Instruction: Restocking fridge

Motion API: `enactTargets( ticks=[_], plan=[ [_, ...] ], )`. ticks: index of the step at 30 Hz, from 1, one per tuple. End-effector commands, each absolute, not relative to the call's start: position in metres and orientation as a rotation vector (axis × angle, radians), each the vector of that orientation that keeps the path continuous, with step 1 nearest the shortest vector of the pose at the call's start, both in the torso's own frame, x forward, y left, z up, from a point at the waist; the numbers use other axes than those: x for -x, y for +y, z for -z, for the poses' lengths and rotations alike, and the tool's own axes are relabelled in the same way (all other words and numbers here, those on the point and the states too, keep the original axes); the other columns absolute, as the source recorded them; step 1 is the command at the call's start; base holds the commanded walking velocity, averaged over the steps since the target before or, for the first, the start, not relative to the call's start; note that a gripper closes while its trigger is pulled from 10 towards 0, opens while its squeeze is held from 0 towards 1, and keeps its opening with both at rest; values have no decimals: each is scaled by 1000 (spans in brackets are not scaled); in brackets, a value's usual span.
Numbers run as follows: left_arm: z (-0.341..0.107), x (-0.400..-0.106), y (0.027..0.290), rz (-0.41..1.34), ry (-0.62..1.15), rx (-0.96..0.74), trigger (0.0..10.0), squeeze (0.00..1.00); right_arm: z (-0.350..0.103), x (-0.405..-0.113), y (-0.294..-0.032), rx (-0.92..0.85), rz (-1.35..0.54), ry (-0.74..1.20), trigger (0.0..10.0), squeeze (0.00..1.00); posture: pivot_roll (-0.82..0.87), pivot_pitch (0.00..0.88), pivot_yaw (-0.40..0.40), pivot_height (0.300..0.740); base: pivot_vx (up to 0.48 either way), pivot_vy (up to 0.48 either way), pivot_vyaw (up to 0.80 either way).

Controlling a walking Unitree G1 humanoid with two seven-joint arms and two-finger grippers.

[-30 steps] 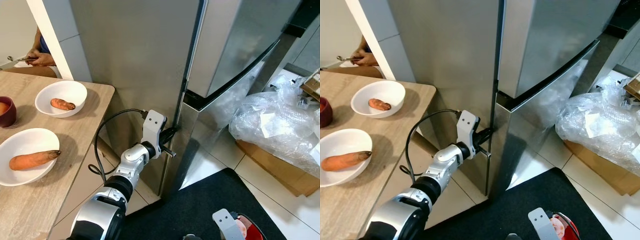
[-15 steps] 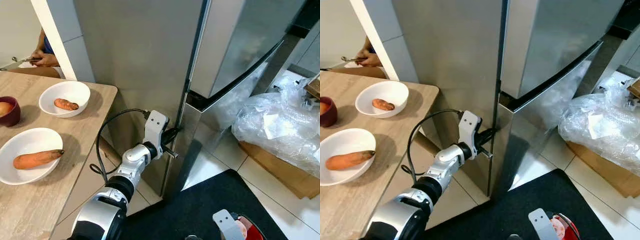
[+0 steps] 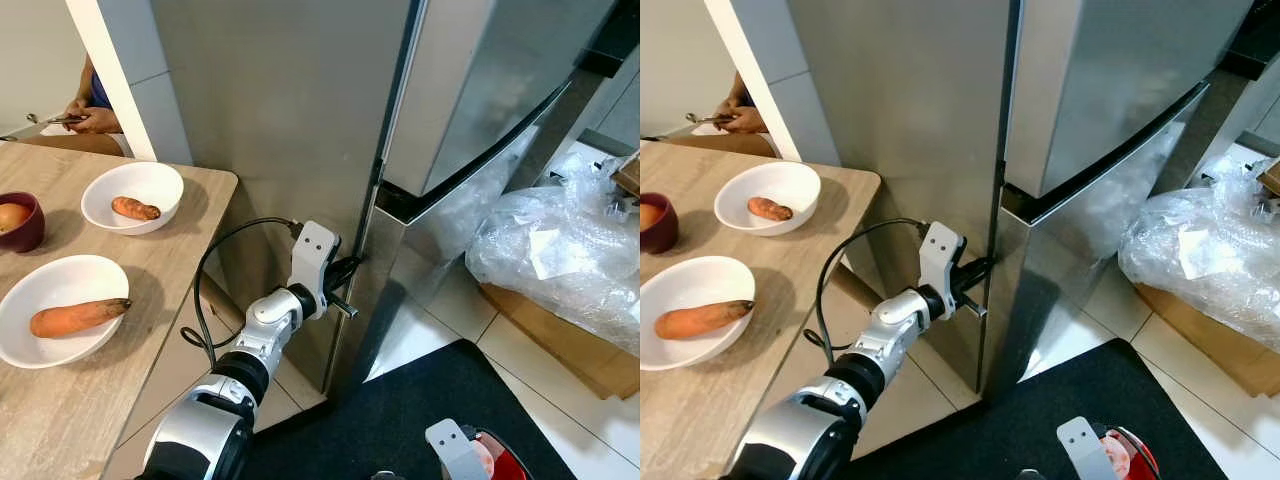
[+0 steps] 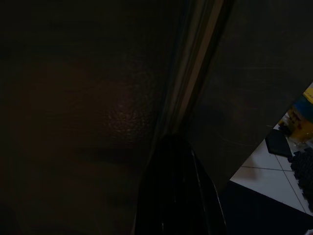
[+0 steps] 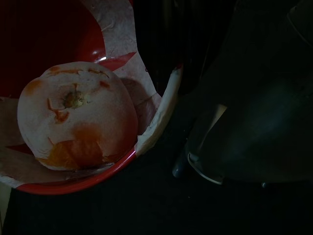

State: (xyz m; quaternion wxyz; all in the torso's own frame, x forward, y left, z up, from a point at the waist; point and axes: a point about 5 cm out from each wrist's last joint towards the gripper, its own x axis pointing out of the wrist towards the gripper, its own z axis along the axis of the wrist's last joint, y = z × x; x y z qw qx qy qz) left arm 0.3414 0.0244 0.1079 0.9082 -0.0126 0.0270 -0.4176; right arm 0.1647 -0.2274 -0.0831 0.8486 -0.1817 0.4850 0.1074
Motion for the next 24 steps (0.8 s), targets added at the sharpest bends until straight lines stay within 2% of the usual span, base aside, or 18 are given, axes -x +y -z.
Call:
enactTargets(
  ticks=[1,24],
  plan=[
    [-112,-317,-30,1077,34,35,10000,0,84,-161,-231,372,-203,1026,10000,0,-215,121,-4,700,0,0,0],
    [-113,-309,-43,1138,31,36,10000,0,85,-160,-231,372,-200,1030,10000,0,-216,120,-3,700,0,0,0]
  ],
)
